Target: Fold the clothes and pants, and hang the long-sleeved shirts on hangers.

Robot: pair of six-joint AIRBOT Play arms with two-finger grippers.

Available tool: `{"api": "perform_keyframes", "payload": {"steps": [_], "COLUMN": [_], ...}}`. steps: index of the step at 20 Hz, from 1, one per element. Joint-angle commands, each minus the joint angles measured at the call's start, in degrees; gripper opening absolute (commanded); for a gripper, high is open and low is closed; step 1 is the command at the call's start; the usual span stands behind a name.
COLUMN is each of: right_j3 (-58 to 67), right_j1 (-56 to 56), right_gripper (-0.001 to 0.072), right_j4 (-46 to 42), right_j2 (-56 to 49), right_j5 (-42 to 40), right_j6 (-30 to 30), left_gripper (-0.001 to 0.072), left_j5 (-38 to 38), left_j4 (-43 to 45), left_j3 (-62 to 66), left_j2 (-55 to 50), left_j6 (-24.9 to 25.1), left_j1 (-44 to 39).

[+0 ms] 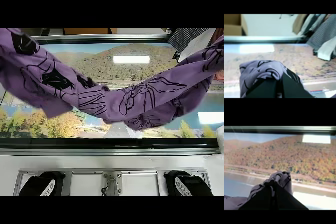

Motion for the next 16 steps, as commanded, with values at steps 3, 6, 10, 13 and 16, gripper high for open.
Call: {"api": "perform_keyframes", "payload": {"steps": [3, 6, 10, 13, 16], "right_j3": [-5.05, -13.20, -17.18, -17.16, -17.18], "right_j1": [0.61, 4.68, 10.10, 10.58, 10.51], "right_gripper": [0.0027, 0.0027, 0.0027, 0.0027, 0.0028], "right_j4": [0.22, 0.24, 0.26, 1.25, 1.29], "right_j2": [-6.67, -11.45, -19.71, -24.35, -25.70], "right_j5": [10.60, 9.60, 2.99, -0.48, -0.50], "right_j6": [4.48, 4.48, 4.50, 4.74, 4.66], "left_gripper": [0.0019, 0.0020, 0.0658, 0.0658, 0.0659], "left_j5": [-4.39, -4.96, -0.15, -0.94, 1.14], "left_j4": [-2.08, -2.89, -4.81, -11.50, -11.85], "left_j3": [-16.37, -23.17, -23.34, -17.73, -18.56], "left_j2": [-4.37, -12.90, -24.79, -28.89, -29.16], "left_j6": [-3.32, -2.21, -1.64, 4.72, 11.56], "left_j1": [7.85, 7.06, 5.33, 0.22, -12.09]}}
